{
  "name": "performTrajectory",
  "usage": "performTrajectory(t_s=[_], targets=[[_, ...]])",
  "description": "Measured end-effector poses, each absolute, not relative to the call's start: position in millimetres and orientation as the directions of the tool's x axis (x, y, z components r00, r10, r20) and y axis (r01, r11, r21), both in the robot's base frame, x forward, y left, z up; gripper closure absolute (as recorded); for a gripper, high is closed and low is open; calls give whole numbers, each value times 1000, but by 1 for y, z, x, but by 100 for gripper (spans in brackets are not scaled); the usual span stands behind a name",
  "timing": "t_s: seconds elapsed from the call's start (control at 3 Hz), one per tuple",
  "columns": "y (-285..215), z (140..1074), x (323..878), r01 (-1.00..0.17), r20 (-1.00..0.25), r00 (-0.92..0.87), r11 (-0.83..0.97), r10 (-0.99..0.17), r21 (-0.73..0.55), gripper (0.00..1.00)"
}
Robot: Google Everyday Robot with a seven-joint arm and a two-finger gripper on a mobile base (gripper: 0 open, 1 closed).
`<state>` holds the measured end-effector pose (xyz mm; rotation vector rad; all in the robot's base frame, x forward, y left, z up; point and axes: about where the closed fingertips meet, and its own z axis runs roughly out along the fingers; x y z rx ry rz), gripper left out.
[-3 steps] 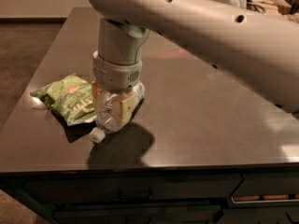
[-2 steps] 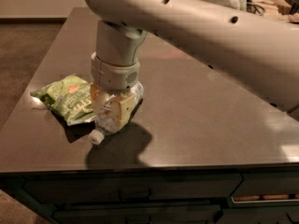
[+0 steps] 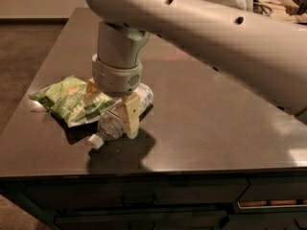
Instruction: Move blue plastic bottle near green jalapeno chip bag
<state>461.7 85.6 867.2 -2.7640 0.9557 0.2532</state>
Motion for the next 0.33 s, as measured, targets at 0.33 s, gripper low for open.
performTrajectory(t_s=[0.33], targets=[[86, 867, 462, -624, -227, 776, -769, -589, -137, 0]])
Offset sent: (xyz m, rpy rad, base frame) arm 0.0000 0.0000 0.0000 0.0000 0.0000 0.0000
